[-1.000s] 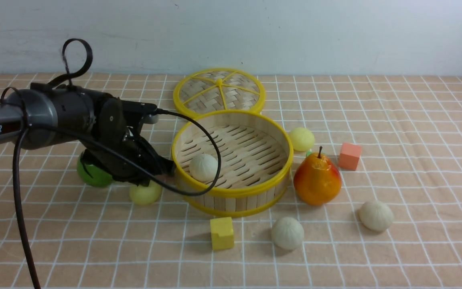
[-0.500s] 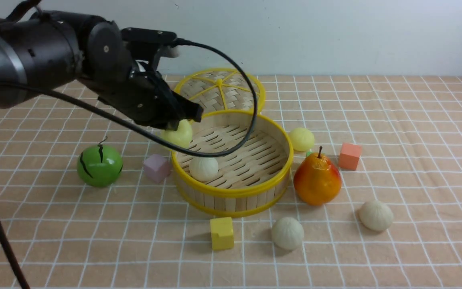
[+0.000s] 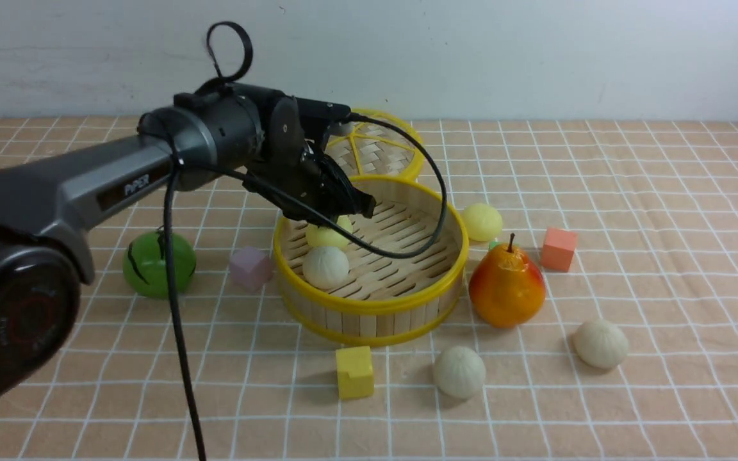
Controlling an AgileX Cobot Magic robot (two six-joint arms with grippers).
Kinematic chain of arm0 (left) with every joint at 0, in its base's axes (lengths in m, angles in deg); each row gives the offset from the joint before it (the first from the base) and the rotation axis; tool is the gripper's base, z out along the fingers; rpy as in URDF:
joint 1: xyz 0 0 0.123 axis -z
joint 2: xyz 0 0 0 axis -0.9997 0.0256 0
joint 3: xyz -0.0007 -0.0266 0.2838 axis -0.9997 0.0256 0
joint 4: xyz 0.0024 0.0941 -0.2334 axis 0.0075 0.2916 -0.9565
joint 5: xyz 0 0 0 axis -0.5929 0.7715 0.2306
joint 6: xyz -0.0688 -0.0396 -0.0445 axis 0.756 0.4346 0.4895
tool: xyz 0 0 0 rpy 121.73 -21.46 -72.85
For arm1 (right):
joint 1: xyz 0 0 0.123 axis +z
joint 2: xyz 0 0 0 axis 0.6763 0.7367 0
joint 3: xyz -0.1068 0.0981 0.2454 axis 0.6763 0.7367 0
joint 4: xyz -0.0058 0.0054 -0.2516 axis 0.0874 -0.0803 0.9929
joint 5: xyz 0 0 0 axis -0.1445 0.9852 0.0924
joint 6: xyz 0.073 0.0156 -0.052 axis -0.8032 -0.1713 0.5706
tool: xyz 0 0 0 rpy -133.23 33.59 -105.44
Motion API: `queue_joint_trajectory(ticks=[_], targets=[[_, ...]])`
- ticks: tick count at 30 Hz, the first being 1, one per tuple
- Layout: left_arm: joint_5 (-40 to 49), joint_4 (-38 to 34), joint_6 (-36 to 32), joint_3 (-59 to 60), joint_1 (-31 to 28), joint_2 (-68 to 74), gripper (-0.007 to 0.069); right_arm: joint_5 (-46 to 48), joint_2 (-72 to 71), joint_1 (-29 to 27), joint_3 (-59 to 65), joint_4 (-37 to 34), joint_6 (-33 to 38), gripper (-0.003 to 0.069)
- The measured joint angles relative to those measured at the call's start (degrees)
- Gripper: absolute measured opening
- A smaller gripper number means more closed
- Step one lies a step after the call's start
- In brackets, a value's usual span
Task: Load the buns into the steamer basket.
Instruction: Use the left arm to put the steamed stuffed bun into the steamer, then use the right arm to grab a steamed stuffed bun
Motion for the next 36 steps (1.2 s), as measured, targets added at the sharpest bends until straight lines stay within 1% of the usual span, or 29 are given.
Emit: queue_joint_trajectory(ticks=[1,2,3,4,7,8,9,10,11,12,14,16,17,18,19,20,22,23,24,26,29,30,32,36], targets=[[0.8,0.6,0.1,-1.7,-0.1,0.8,0.0135,0.0,0.0,0.0,0.0,0.0,0.0,0.0239],[1.5,0.6,0.1,-2.2,-0.1,0.9,0.0171,0.0,0.0,0.0,0.0,0.0,0.0,0.0239],[3.0,0.8,0.6,-3.5,-0.1,0.9,0.0229,0.0,0.0,0.0,0.0,0.0,0.0,0.0239],[4.2,0.8,1.0,-4.1,-0.1,0.9,0.0268,0.0,0.0,0.0,0.0,0.0,0.0,0.0239],[8.6,0.8,2.2,-6.2,-0.1,0.0,0.0358,0.0,0.0,0.0,0.0,0.0,0.0,0.0239],[12.6,0.8,2.6,-7.5,-0.1,-1.6,0.0406,0.0,0.0,0.0,0.0,0.0,0.0,0.0239],[15.6,0.6,2.8,-8.1,0.0,-3.7,0.0416,0.0,0.0,0.0,0.0,0.0,0.0,0.0239],[17.5,0.3,2.8,-8.2,0.0,-5.5,0.0406,0.0,0.0,0.0,0.0,0.0,0.0,0.0239],[19.7,-0.2,2.8,-7.9,0.0,-8.2,0.0374,0.0,0.0,0.0,0.0,0.0,0.0,0.0239],[21.1,-0.8,2.8,-7.1,0.0,-11.4,0.0323,0.0,0.0,0.0,0.0,0.0,0.0,0.0239],[21.6,-1.5,2.8,-4.4,0.0,-17.8,0.0193,0.0,0.0,0.0,0.0,0.0,0.0,0.0239],[20.2,-1.8,2.8,1.3,0.0,-25.8,0.0042,0.0,0.0,0.0,0.0,0.0,0.0,0.0239],[19.1,-1.9,2.8,5.0,0.0,-29.1,0.0006,0.0,0.0,0.0,0.0,0.0,0.0,0.0239],[17.4,-2.0,2.8,9.2,0.0,-33.3,-0.0013,0.0,0.0,0.0,0.0,0.0,0.0,0.0239],[15.4,-2.1,2.8,13.7,0.0,-37.5,-0.0013,0.0,0.0,0.0,0.0,0.0,0.0,0.0239],[14.5,-2.2,2.8,14.7,0.0,-39.2,-0.0013,0.0,0.0,0.0,0.0,0.0,0.0,0.0239],[8.2,-2.9,2.8,28.1,0.0,-49.4,-0.0013,0.0,0.0,0.0,0.0,0.0,0.0,0.0239],[5.8,-3.2,2.8,32.5,0.0,-53.8,-0.0013,0.0,0.0,0.0,0.0,0.0,0.0,0.0239],[5.3,-3.3,2.8,34.8,0.0,-54.7,-0.0013,0.0,0.0,0.0,0.0,0.0,0.0,0.0239],[-2.5,-3.7,2.8,48.1,0.0,-65.1,-0.0013,0.0,0.0,0.0,0.0,0.0,0.0,0.0239],[-13.3,-5.0,2.8,64.7,0.0,-78.1,-0.0013,0.0,0.0,0.0,0.0,0.0,0.0,0.0239],[-14.0,-5.1,2.8,64.7,0.0,-78.9,-0.0013,0.0,0.0,0.0,0.0,0.0,0.0,0.0239],[-21.1,-6.8,2.8,75.0,0.0,-87.4,-0.0013,0.0,0.0,0.0,0.0,0.0,0.0,0.0239],[-30.0,-9.4,2.8,86.4,0.0,-98.6,-0.0013,0.0,0.0,0.0,0.0,0.0,0.0,0.0239]])
